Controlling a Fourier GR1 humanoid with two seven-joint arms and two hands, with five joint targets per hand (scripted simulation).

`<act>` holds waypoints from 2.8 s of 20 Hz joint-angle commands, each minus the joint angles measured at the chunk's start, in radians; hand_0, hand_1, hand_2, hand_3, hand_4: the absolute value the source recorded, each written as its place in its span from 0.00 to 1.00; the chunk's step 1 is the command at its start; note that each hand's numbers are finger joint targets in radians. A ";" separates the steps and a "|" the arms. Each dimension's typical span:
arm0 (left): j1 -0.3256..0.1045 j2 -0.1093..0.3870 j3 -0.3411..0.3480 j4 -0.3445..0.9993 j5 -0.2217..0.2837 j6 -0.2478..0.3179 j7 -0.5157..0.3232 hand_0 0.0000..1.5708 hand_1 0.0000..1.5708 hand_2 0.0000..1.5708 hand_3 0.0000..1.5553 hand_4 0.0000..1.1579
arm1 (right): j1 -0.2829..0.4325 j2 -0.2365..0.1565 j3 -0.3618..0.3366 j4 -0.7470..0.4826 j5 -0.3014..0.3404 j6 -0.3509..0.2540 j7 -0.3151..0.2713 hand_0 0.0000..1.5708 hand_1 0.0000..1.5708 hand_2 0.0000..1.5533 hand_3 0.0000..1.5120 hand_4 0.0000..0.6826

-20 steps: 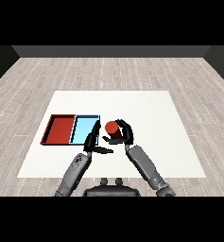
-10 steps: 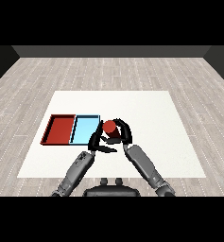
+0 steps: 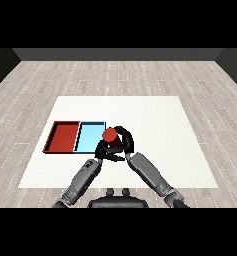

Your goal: Pick the red can and put it in the red box

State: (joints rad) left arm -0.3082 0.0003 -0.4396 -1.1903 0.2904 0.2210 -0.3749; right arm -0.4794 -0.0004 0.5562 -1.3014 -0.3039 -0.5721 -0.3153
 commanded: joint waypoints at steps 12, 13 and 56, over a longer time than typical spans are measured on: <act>-0.051 0.000 -0.023 0.022 -0.026 0.039 0.000 0.00 0.00 0.00 0.00 0.25 | -0.059 0.000 0.097 0.011 -0.044 -0.057 0.025 0.95 0.95 0.94 0.91 0.94; -0.027 0.000 -0.039 -0.075 -0.052 0.145 0.086 0.00 0.00 0.00 0.00 0.37 | -0.027 0.000 0.089 0.000 -0.021 -0.047 0.015 0.93 0.93 0.93 0.90 0.92; -0.011 0.058 0.004 -0.026 -0.065 0.404 0.081 1.00 1.00 1.00 0.96 0.98 | 0.075 -0.074 -0.120 -0.227 0.058 0.052 0.065 0.00 0.00 0.00 0.00 0.00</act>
State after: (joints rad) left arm -0.3503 0.0163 -0.4518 -1.1628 0.2496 0.6285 -0.3260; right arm -0.4339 -0.0432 0.4899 -1.4428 -0.2522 -0.5266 -0.2646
